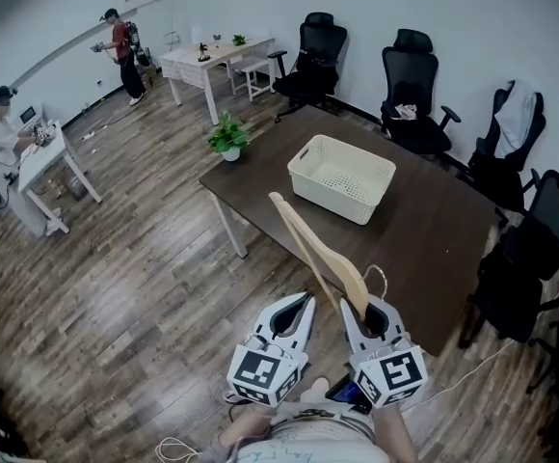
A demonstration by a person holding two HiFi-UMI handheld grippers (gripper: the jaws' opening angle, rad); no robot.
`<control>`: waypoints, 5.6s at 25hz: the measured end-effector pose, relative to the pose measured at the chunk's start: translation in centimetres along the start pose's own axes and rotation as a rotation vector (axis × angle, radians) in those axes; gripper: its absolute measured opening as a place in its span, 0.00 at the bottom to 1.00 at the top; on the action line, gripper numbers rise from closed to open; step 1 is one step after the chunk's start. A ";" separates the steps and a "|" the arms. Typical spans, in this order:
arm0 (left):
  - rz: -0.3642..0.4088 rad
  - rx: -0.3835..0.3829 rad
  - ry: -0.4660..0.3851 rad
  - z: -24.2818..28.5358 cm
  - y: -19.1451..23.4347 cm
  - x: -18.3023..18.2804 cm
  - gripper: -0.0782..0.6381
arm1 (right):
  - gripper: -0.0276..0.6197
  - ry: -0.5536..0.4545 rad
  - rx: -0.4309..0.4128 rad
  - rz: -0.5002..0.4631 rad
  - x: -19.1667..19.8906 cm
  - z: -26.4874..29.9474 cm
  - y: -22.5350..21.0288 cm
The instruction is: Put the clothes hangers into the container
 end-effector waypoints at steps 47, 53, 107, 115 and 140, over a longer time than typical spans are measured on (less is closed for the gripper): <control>-0.040 0.073 0.019 11.0 13.3 -3.6 0.12 | 0.13 0.049 0.075 0.003 1.7 15.6 -4.9; -0.026 0.128 0.034 12.5 16.4 -4.5 0.12 | 0.13 0.052 0.127 -0.002 1.5 18.8 -4.6; -0.017 0.150 0.122 33.4 19.9 -5.1 0.12 | 0.13 0.127 0.143 0.059 6.0 29.1 -22.7; -0.040 0.180 0.138 35.3 19.4 -4.3 0.12 | 0.13 0.146 0.183 0.058 6.4 28.1 -24.4; -0.031 0.457 0.251 44.0 24.1 -5.6 0.12 | 0.13 0.224 0.365 0.102 7.7 35.2 -26.1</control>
Point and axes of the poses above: the fingertips, and each gripper's own axes: z forward along the fingers, y to its left, x out of its underside, the point moved 6 cm from there along -z, backward along the fingers, and after that the axes turned 11 degrees about -z, right-handed, at the moved point
